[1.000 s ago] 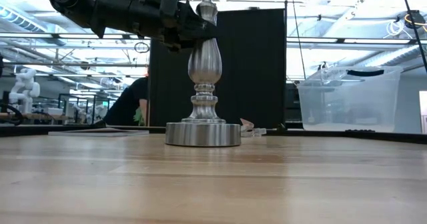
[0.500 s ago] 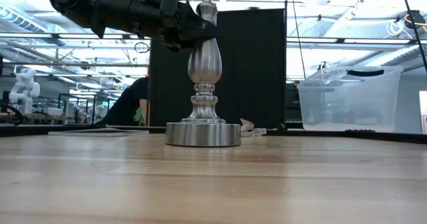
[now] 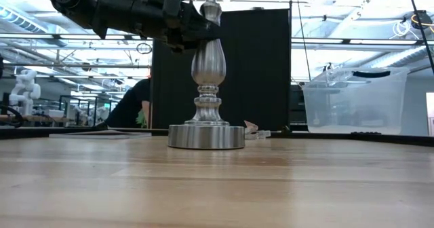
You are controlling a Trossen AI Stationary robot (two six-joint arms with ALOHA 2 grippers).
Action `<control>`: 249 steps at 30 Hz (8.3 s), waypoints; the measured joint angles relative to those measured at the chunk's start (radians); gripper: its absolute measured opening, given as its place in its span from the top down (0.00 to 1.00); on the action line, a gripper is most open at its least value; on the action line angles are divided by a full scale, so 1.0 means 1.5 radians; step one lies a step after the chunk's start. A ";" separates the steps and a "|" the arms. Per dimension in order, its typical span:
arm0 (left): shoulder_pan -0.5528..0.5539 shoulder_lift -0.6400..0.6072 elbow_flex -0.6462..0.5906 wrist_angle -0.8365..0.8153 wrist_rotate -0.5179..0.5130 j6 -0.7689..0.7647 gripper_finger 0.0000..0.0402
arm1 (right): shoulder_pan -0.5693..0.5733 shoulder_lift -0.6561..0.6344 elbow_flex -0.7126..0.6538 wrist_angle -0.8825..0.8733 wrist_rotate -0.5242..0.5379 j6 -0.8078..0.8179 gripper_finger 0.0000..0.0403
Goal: Screw lightbulb
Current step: Insert the lightbulb into the silver lamp
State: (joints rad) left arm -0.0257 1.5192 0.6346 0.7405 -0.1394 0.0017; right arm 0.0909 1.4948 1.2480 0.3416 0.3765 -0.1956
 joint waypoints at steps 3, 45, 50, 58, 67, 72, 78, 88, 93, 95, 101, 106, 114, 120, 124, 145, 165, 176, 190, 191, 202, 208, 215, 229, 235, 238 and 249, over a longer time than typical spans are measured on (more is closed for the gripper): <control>0.000 0.000 0.000 0.001 0.000 0.000 0.61 | 0.007 0.002 0.000 0.002 0.014 -0.002 0.31; 0.000 0.000 -0.001 0.011 -0.033 -0.035 0.61 | 0.076 0.105 0.003 0.185 0.261 -0.109 0.31; 0.000 0.000 -0.001 0.011 -0.034 -0.035 0.61 | 0.077 0.106 0.002 0.187 0.259 -0.127 0.28; 0.001 0.000 0.001 0.009 -0.044 -0.037 0.61 | 0.076 0.110 -0.002 0.134 0.263 -0.116 0.21; 0.001 0.000 0.001 0.009 -0.043 -0.036 0.61 | 0.080 0.110 -0.002 0.136 0.261 -0.125 0.20; 0.001 0.000 0.001 0.009 -0.043 -0.036 0.61 | 0.081 0.103 -0.003 0.136 0.274 -0.140 0.19; 0.001 0.000 0.000 0.009 -0.042 -0.035 0.61 | 0.085 0.093 -0.003 0.135 0.283 -0.162 0.19; 0.001 0.000 0.000 0.008 -0.042 -0.035 0.61 | 0.087 0.071 -0.002 0.138 0.290 -0.175 0.19; 0.001 0.000 0.000 0.008 -0.041 -0.035 0.61 | 0.087 0.065 -0.002 0.139 0.286 -0.174 0.19; 0.001 0.000 0.000 0.008 -0.041 -0.035 0.61 | 0.087 0.064 -0.002 0.138 0.286 -0.173 0.19; 0.001 0.000 0.000 0.008 -0.041 -0.035 0.61 | 0.087 0.063 -0.001 0.133 0.276 -0.157 0.19; 0.001 0.000 0.000 0.008 -0.041 -0.035 0.61 | 0.087 0.063 -0.001 0.133 0.267 -0.142 0.19; 0.001 0.000 0.000 0.009 -0.040 -0.035 0.61 | 0.086 0.063 0.022 0.137 0.265 -0.143 0.19; 0.001 0.000 0.000 0.009 -0.040 -0.034 0.61 | 0.083 0.063 0.037 0.132 0.251 -0.144 0.19; 0.001 0.000 0.000 0.009 -0.040 -0.034 0.61 | 0.080 0.063 0.037 0.132 0.250 -0.141 0.19; 0.001 0.000 0.000 0.009 -0.040 -0.035 0.61 | 0.077 0.063 0.037 0.117 0.232 -0.122 0.22; 0.000 0.000 0.000 0.010 -0.070 -0.038 0.61 | 0.087 0.063 0.037 0.102 0.294 -0.062 0.34; 0.000 0.000 0.000 0.011 -0.089 -0.045 0.61 | 0.087 0.063 0.037 0.100 0.290 -0.082 0.29; 0.001 0.000 0.000 0.011 -0.089 -0.047 0.61 | 0.088 0.063 0.037 0.123 0.280 -0.112 0.14; 0.001 0.000 0.000 0.011 -0.089 -0.047 0.61 | 0.088 0.063 0.037 0.125 0.274 -0.114 0.14; 0.001 0.000 0.000 0.011 -0.088 -0.047 0.61 | 0.088 0.064 0.061 0.140 0.269 -0.171 0.14; 0.001 0.000 0.000 0.010 -0.087 -0.047 0.61 | 0.091 0.064 0.087 0.139 0.269 -0.219 0.14; 0.001 0.000 0.000 0.011 -0.086 -0.043 0.61 | 0.114 0.064 0.126 0.136 0.268 -0.329 0.14; 0.001 0.000 0.000 0.011 -0.072 -0.033 0.61 | 0.131 0.064 0.247 -0.144 0.268 -0.363 0.14; 0.001 0.000 0.000 0.011 -0.070 -0.033 0.61 | 0.118 0.064 0.388 -0.379 0.207 -0.291 0.14; 0.001 0.000 0.000 0.011 -0.069 -0.033 0.61 | 0.100 0.064 0.469 -0.508 0.129 -0.218 0.14; 0.001 0.000 0.000 0.008 -0.066 -0.030 0.61 | 0.051 0.063 0.593 -0.709 0.063 -0.155 0.14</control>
State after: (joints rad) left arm -0.0238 1.5188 0.6342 0.7525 -0.2382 -0.0435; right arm 0.1680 1.5893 2.1373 -0.7218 0.4714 -0.4285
